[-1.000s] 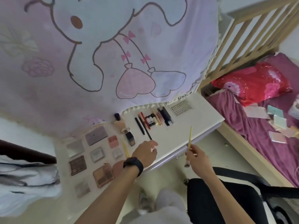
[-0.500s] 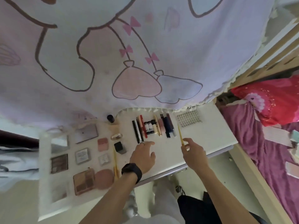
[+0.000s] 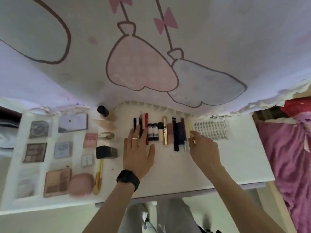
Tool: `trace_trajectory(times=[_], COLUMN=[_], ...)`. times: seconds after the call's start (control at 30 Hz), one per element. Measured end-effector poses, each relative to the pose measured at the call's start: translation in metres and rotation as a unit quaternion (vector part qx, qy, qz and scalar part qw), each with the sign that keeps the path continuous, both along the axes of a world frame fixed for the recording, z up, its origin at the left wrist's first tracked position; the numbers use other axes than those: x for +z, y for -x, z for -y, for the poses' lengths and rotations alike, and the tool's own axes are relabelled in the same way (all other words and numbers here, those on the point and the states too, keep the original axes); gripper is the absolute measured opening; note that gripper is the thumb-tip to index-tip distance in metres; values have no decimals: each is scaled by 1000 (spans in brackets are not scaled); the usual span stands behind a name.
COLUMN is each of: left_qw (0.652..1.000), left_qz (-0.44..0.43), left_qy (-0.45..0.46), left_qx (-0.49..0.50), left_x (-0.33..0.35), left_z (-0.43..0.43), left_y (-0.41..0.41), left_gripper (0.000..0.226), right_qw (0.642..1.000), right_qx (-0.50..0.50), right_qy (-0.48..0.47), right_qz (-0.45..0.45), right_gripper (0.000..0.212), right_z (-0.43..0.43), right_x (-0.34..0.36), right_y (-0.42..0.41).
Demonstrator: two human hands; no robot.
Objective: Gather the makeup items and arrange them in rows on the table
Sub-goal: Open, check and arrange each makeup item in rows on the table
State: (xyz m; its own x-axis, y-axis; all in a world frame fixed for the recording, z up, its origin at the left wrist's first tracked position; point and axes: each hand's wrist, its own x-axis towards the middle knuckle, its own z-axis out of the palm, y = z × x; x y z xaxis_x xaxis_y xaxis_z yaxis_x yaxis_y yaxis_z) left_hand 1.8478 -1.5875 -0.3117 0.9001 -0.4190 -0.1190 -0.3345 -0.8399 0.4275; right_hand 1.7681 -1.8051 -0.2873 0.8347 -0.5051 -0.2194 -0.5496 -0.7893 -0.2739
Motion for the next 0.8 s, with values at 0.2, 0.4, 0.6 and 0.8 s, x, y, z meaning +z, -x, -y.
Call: trace_trajectory(times=[0.2, 0.4, 0.6, 0.8], left_qw=[996, 987, 980, 988], left_qz=[65, 143, 188, 155], left_qy=[58, 76, 55, 4], left_qx=[27, 23, 15, 7], left_x=[-32, -56, -70, -58], left_z=[4, 6, 4, -1], left_y=[2, 3, 4, 18], left_gripper=[58, 53, 61, 62], right_qw=[998, 984, 960, 963], right_qx=[16, 39, 58, 116], right_qy=[27, 81, 142, 135], right_qz=[62, 151, 234, 204], right_gripper=[22, 26, 30, 42], right_z=[-14, -22, -33, -34], right_x=[-21, -38, -63, -70], right_y=[7, 14, 27, 40])
